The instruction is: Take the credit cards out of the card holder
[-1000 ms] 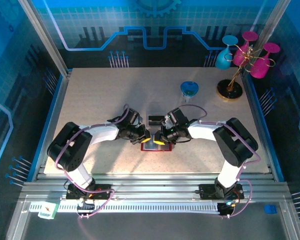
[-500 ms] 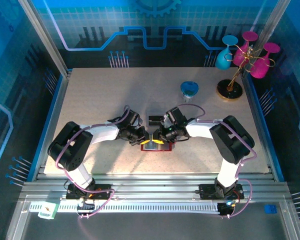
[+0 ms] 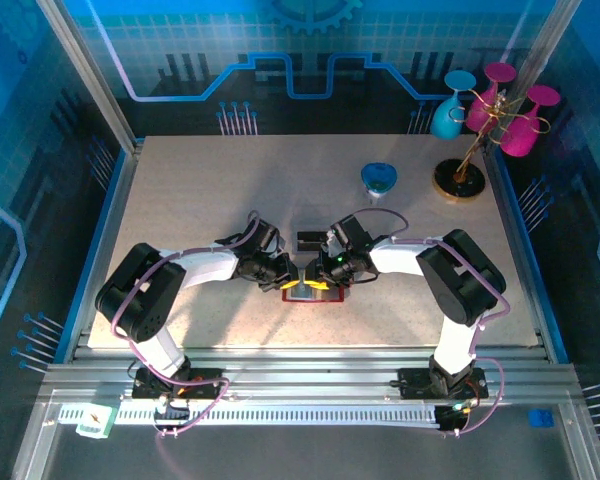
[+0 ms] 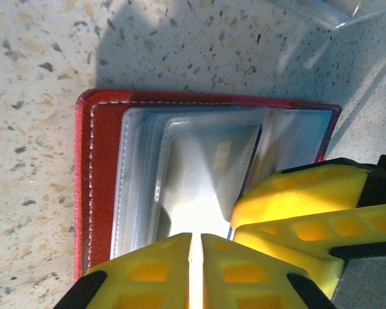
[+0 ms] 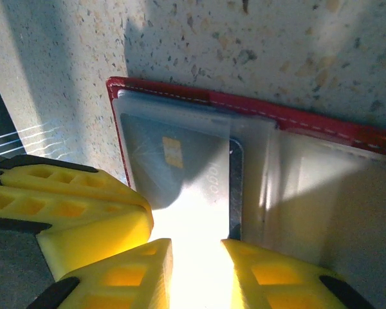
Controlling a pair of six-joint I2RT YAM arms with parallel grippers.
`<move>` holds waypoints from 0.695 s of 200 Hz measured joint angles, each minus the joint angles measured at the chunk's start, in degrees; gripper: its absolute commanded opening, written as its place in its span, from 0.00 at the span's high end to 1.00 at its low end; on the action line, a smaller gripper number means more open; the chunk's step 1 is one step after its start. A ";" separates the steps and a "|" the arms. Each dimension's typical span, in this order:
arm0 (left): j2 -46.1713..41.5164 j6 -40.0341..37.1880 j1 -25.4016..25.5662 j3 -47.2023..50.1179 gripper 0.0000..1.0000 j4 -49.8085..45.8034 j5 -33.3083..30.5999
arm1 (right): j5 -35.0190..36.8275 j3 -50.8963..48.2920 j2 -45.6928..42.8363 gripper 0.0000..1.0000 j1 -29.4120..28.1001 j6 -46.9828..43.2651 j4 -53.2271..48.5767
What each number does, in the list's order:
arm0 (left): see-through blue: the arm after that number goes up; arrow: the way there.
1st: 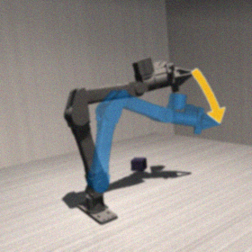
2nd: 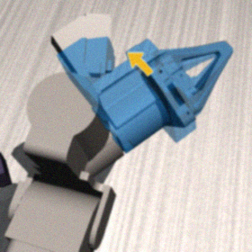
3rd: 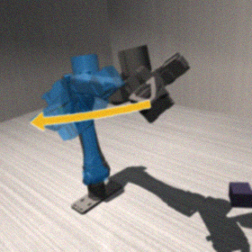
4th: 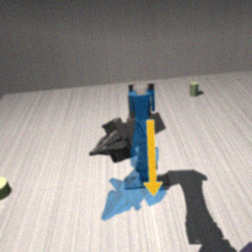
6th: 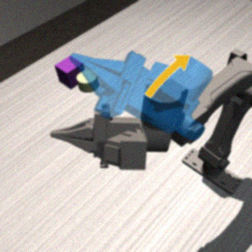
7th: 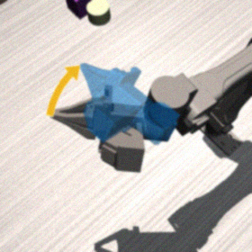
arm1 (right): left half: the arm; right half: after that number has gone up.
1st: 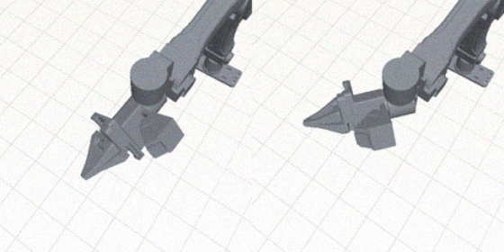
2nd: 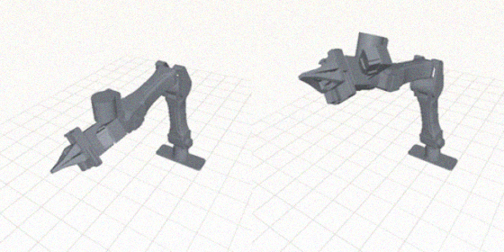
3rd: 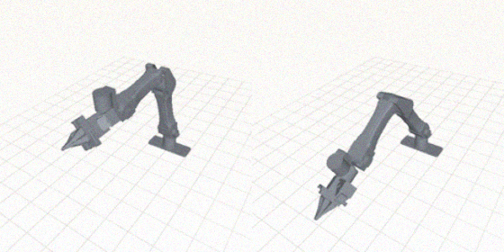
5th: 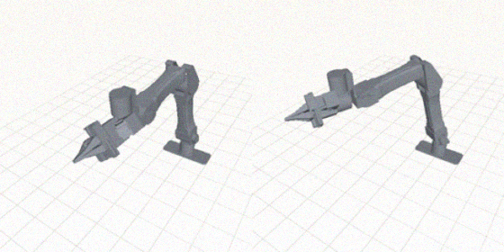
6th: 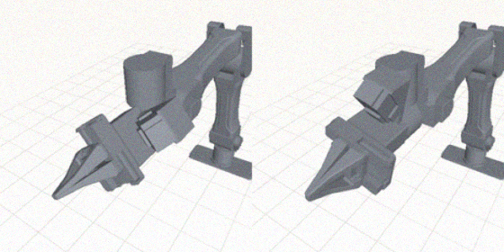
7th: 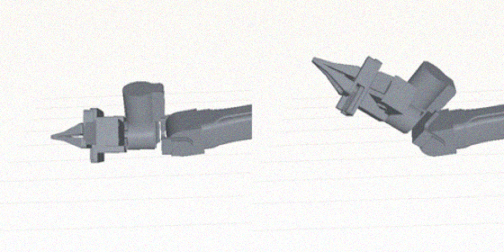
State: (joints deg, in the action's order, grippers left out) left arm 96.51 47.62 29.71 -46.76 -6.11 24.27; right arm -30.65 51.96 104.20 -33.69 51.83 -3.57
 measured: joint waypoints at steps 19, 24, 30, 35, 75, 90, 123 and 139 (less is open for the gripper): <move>0.00 0.00 0.00 0.00 0.87 -0.11 -0.02 | 0.24 0.26 -0.04 0.70 0.00 -0.42 -0.52; 0.00 0.00 0.00 0.00 0.87 -0.11 -0.02 | 0.28 0.28 -0.09 0.70 0.00 -0.42 -0.63; 0.00 0.00 0.00 0.00 0.87 -0.11 -0.02 | 0.28 0.28 -0.13 0.69 0.00 -0.48 -0.70; 0.00 0.00 0.00 0.00 0.87 -0.15 -0.02 | 0.37 0.31 -0.20 0.69 0.00 -0.66 -0.81; 0.00 0.00 0.00 0.00 0.87 -0.46 -0.02 | 1.33 0.46 -0.90 0.67 0.00 -1.03 -2.01; 0.00 0.00 0.00 0.00 0.87 -0.79 -0.04 | 1.75 0.50 -1.14 0.67 0.00 -1.29 -2.51; 0.00 -0.02 0.00 0.00 0.87 -1.20 -0.31 | 2.16 0.50 -1.49 0.64 0.00 -1.57 -3.10; 0.00 -0.02 0.00 0.00 0.87 -1.20 -0.46 | 2.19 0.50 -1.55 0.64 0.00 -1.90 -3.28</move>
State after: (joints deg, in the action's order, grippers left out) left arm 96.51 47.59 29.71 -46.76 -7.31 23.81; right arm -28.47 52.47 102.65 -33.69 49.93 -6.85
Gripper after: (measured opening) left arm 0.127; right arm 0.358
